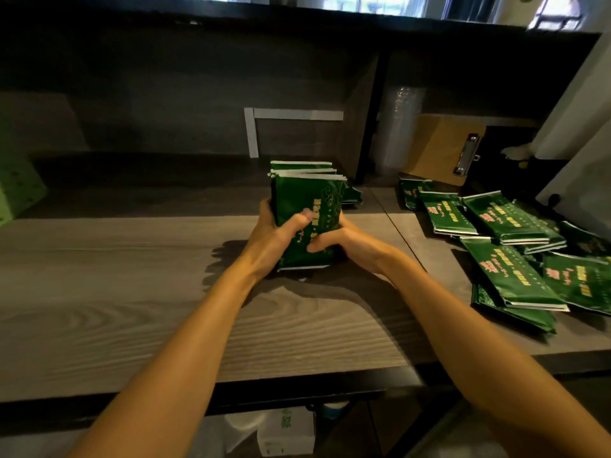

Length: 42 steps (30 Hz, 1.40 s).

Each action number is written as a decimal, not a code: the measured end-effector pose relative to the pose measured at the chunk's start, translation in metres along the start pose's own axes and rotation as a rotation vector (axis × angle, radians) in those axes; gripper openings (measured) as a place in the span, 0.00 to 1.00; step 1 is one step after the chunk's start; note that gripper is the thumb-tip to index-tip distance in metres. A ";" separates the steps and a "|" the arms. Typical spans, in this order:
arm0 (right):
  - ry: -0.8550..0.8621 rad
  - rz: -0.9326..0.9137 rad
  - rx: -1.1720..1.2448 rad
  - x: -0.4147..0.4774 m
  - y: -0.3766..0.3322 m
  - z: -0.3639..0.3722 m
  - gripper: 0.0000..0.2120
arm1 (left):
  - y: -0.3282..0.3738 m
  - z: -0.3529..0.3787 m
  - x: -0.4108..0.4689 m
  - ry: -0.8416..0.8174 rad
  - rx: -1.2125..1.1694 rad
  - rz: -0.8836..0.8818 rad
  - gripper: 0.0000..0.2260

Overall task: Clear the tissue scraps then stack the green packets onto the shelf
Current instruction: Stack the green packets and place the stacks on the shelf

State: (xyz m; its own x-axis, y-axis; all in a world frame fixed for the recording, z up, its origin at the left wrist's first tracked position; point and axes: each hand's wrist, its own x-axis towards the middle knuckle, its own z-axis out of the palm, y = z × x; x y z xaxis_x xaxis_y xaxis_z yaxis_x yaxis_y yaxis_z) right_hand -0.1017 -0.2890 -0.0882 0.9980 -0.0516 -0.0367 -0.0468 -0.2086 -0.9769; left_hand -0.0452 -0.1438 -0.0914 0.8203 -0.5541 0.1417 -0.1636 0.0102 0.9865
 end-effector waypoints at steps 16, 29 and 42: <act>0.057 0.193 0.151 0.010 -0.152 0.022 0.21 | 0.146 -0.039 0.010 0.187 -0.187 -0.437 0.19; -0.334 0.067 0.020 0.033 -0.343 0.108 0.20 | 0.300 -0.170 -0.052 0.531 -0.265 -0.383 0.31; -0.184 -0.197 0.086 0.083 -0.430 0.310 0.13 | 0.352 -0.361 -0.146 0.837 -0.376 -0.142 0.04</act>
State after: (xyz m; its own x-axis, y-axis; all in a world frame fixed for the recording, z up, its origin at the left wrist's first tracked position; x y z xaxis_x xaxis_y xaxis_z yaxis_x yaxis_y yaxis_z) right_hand 0.0147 0.0992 0.2636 0.9789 0.1614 0.1252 0.1444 -0.1134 -0.9830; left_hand -0.0249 0.2414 0.2648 0.9712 0.2091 -0.1139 0.0374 0.3383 0.9403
